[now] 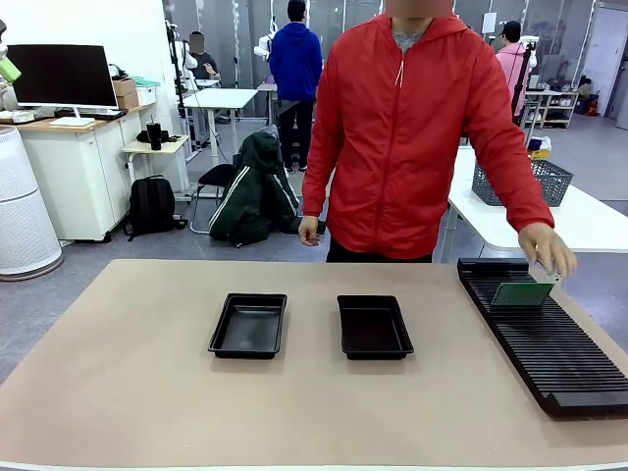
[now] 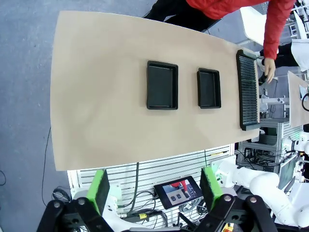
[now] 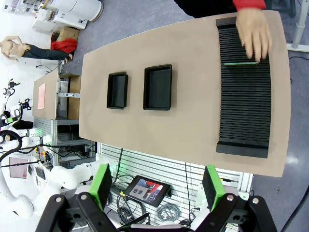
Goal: Inspect and transfer BCBs to ESD trays.
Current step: Pick up the Blank PCB from the PCB Rack and place it in the left ESD tray.
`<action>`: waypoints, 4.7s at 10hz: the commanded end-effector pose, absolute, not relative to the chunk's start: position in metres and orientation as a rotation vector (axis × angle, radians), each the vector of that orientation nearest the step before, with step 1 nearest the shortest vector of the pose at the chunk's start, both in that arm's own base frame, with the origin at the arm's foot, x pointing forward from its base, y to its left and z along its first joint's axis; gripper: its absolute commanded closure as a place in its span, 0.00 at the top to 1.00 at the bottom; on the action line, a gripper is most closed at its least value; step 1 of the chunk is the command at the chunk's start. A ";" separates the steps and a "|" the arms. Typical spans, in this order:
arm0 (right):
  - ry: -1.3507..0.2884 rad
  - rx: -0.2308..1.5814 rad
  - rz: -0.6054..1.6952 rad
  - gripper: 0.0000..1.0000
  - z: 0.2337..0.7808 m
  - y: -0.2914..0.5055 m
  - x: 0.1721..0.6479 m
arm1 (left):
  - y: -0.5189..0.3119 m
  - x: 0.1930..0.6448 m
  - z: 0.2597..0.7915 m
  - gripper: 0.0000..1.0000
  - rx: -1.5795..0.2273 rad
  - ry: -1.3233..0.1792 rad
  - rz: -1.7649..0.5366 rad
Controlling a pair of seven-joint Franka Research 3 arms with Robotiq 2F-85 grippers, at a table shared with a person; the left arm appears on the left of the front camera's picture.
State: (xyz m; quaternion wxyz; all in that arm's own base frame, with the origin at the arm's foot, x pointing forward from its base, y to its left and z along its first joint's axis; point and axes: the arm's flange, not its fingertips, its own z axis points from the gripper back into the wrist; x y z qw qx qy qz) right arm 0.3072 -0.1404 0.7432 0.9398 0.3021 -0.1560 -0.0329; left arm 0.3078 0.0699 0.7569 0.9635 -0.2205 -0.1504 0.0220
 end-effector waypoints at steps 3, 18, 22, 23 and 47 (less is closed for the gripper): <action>-0.321 0.618 -0.064 1.00 0.743 -0.141 0.307 | 0.070 0.307 0.757 1.00 -0.447 -0.306 0.047; -0.348 0.334 0.235 1.00 0.716 -0.134 0.333 | 0.070 0.307 0.757 1.00 -0.447 -0.306 0.047; -0.307 0.042 0.638 1.00 0.648 -0.123 0.387 | 0.070 0.307 0.757 1.00 -0.447 -0.306 0.047; -0.299 -0.019 0.765 1.00 0.630 -0.117 0.399 | 0.070 0.307 0.757 1.00 -0.447 -0.306 0.047; -0.249 -0.094 1.574 1.00 0.361 -0.073 0.555 | 0.070 0.307 0.757 1.00 -0.447 -0.306 0.047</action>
